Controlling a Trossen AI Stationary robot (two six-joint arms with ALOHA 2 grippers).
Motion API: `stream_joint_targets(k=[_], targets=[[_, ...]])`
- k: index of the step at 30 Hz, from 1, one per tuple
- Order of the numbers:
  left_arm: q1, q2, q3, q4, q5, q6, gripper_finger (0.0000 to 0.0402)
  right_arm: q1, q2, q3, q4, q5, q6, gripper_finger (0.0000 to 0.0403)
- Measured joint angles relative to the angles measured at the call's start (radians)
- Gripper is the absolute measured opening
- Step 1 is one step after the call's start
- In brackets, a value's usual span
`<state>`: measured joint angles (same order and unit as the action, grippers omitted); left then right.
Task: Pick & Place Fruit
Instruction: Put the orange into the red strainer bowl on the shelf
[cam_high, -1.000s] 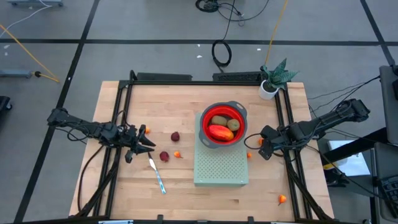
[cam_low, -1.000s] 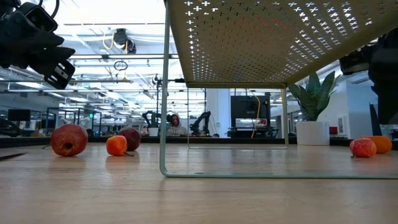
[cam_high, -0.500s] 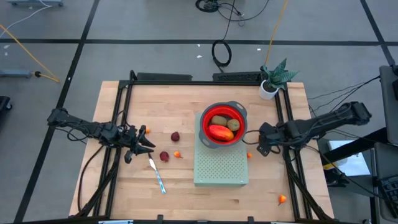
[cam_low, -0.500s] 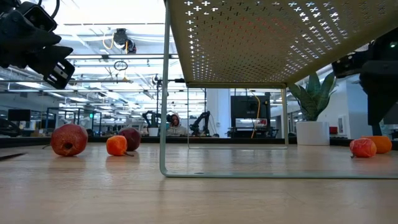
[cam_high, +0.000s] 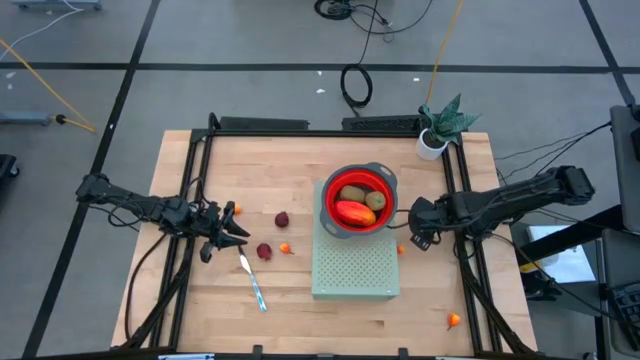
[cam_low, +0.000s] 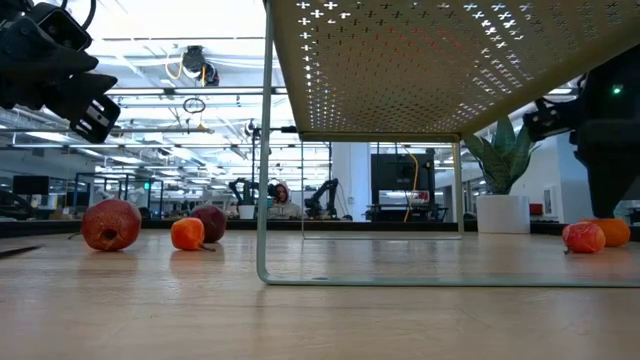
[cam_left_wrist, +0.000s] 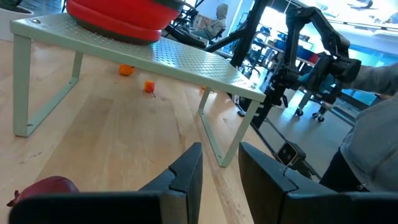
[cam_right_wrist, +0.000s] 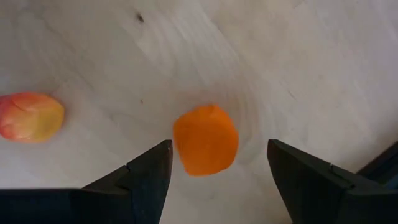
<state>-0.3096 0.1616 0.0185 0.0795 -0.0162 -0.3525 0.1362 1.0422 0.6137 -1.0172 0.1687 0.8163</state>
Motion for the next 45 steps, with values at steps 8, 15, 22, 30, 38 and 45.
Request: stream_joint_targets(k=[8, 15, 22, 30, 38, 45], targets=[[0.0, 0.0, 0.0, 0.0, 0.0, 0.002, 0.0102, -0.037, 0.048, 0.0, 0.018, -0.017, -0.081, 0.0254], [0.0, 0.0, 0.0, 0.0, 0.0, 0.001, 0.0102, -0.058, 0.085, -0.006, 0.048, -0.062, -0.151, 0.0254], [0.0, 0.0, 0.0, 0.0, 0.0, -0.002, 0.0102, -0.058, 0.086, -0.07, 0.055, -0.148, -0.119, 0.0236], [0.0, 0.0, 0.0, 0.0, 0.0, 0.002, 0.0102, -0.058, 0.082, -0.083, 0.046, -0.197, -0.062, 0.0112], [0.001, 0.0, 0.0, 0.0, 0.0, 0.008, 0.0102, -0.058, 0.06, -0.083, 0.041, -0.328, -0.05, 0.0008], [0.0, 0.0, 0.0, -0.001, 0.0, 0.01, 0.0102, -0.058, 0.029, -0.084, 0.024, -0.321, 0.008, 0.0003]])
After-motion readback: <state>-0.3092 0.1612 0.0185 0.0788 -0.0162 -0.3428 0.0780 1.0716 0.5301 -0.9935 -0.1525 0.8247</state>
